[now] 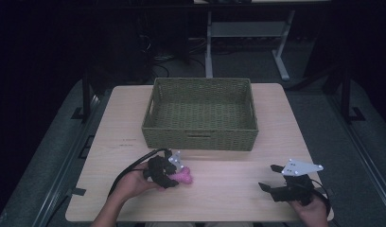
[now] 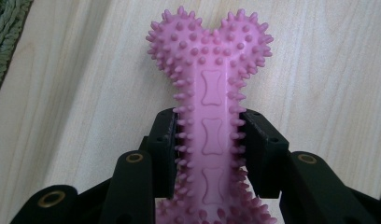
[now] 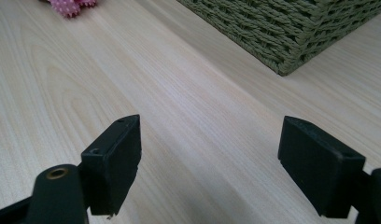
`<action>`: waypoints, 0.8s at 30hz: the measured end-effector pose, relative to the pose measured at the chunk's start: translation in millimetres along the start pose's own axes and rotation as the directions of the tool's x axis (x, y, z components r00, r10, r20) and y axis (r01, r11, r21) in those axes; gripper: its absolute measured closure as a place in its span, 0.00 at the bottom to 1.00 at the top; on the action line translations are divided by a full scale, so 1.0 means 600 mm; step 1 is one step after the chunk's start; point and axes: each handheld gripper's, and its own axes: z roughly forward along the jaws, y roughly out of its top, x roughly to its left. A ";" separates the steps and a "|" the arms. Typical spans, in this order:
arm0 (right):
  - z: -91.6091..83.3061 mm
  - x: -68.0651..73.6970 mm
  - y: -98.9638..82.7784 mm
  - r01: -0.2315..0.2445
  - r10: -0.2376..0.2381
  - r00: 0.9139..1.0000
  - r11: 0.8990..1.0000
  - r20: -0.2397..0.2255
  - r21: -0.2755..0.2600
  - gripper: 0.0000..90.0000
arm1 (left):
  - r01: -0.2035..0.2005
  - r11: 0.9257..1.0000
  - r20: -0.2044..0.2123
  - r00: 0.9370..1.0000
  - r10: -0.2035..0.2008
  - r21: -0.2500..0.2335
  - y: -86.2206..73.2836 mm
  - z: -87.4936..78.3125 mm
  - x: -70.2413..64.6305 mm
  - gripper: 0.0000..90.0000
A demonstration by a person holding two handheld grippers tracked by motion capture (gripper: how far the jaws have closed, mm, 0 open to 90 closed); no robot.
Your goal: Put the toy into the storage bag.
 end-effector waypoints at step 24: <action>0.004 -0.011 -0.004 -0.027 0.027 1.000 1.000 -0.007 0.014 0.23 | -0.007 0.999 0.017 1.000 0.008 -0.052 0.026 -0.083 0.029 0.66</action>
